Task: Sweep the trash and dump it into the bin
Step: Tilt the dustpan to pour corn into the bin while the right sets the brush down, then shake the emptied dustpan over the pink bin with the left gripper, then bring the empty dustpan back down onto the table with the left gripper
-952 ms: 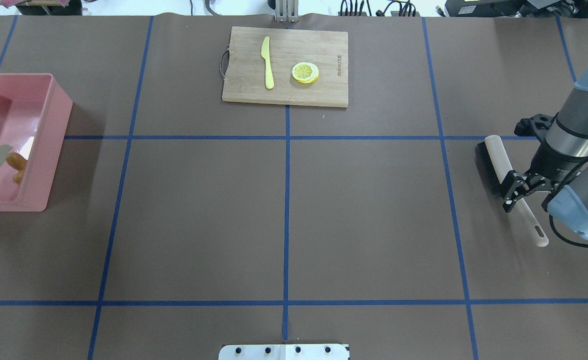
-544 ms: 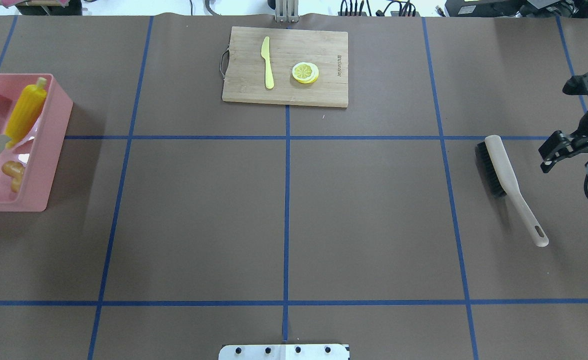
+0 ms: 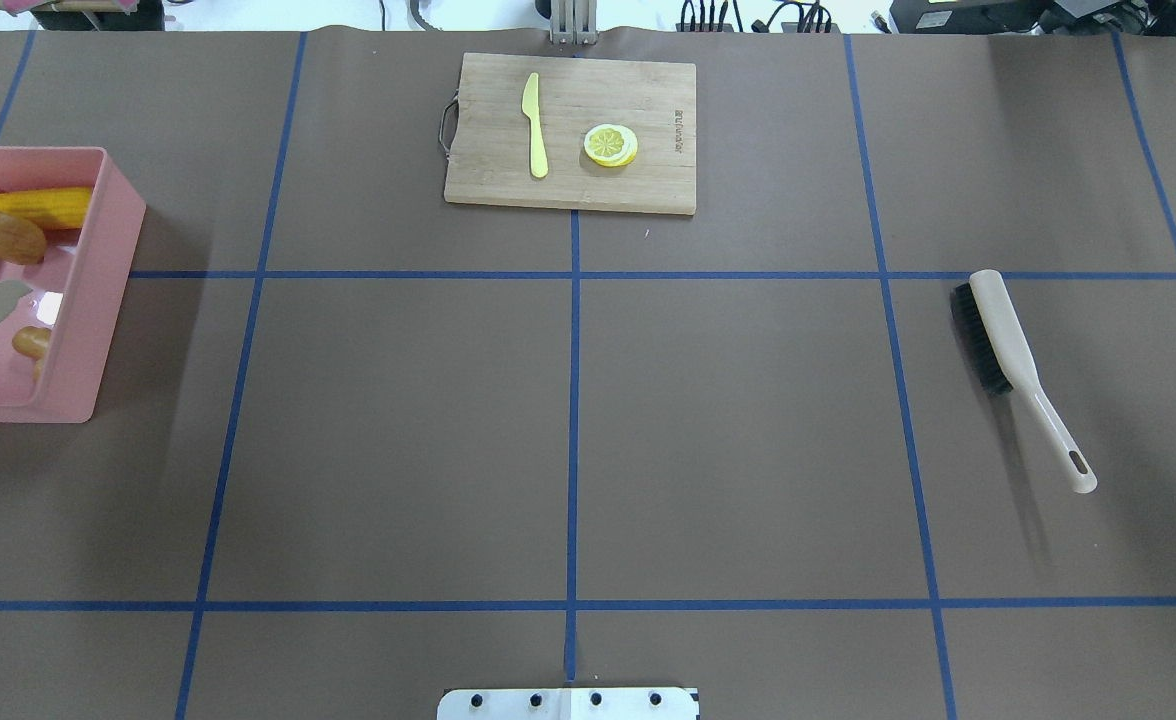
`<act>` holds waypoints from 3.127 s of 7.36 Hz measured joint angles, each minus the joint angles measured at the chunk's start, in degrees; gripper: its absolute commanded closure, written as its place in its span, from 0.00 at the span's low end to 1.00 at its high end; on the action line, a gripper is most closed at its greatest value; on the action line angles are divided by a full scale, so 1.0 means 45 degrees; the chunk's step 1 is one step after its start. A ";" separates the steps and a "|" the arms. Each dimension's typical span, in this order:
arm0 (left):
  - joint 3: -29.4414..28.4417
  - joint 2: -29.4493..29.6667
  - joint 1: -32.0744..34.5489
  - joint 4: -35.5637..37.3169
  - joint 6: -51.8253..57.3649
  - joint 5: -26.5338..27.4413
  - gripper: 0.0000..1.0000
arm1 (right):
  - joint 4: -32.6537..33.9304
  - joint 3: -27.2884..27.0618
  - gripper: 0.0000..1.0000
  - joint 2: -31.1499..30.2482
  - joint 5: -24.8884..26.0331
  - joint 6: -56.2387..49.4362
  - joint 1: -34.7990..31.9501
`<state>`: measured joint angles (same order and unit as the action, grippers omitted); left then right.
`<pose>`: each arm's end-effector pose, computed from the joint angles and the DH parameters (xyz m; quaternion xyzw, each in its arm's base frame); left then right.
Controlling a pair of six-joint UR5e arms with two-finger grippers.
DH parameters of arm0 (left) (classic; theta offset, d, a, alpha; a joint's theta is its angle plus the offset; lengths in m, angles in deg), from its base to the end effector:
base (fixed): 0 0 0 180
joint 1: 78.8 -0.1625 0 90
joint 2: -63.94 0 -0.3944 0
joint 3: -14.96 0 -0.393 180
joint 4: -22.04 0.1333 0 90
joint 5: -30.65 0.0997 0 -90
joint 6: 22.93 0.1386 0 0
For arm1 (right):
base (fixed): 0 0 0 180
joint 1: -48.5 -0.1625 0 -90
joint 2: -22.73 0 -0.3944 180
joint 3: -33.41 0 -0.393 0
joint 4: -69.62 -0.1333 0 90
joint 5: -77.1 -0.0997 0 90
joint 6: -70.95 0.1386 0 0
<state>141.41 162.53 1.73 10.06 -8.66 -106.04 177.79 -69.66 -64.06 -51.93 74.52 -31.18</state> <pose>0.0286 -0.3688 0.4084 -0.2445 0.3905 0.0710 0.8847 -0.0435 -0.4957 0.5570 -0.0558 -0.3297 -0.0500 0.9411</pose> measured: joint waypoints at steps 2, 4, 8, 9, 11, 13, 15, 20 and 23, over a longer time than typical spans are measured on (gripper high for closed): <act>-0.0024 0.0009 0.0031 0.0222 0.0280 -0.0003 1.00 | -0.0614 -0.0014 0.00 -0.0992 -0.0030 -0.0912 -0.1112; 0.0046 0.0059 0.0181 0.0198 0.0315 0.0002 1.00 | -0.2671 0.0009 0.00 -0.2493 -0.0037 -0.0982 -0.1530; 0.0194 0.0217 0.0700 -0.3092 -0.2299 0.0111 1.00 | -0.3921 0.0058 0.00 -0.3576 -0.0091 -0.0940 -0.1909; 0.0203 0.0219 0.0733 -0.4305 -0.3263 0.0487 1.00 | -0.3933 0.0077 0.00 -0.3596 -0.0079 -0.0942 -0.1930; 0.0223 0.0180 0.0642 -0.7126 -0.4779 0.1212 1.00 | -0.3944 0.0105 0.00 -0.3588 0.0013 -0.1047 -0.1974; 0.0356 -0.0116 -0.0183 -1.0301 -0.5460 0.1372 1.00 | -0.3970 0.0057 0.00 -0.3504 0.0001 -0.1014 -0.2059; 0.0779 -0.1392 -0.0765 -1.2874 -0.5647 0.1666 1.00 | -0.3983 -0.0056 0.00 -0.3457 -0.0057 -0.0994 -0.2131; 0.1083 -0.6084 -0.3598 -2.1588 -0.7923 0.2971 1.00 | -0.3978 -0.0400 0.00 -0.3459 -0.0107 -0.0930 -0.2156; 0.1004 -0.5918 -0.6256 -2.2482 -0.6451 0.4461 1.00 | -0.3963 -0.0377 0.00 -0.3472 -0.0101 -0.0977 -0.2151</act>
<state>145.93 135.90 -26.43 -91.11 -37.69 -85.96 159.96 -71.36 -79.69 -52.39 70.13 -40.86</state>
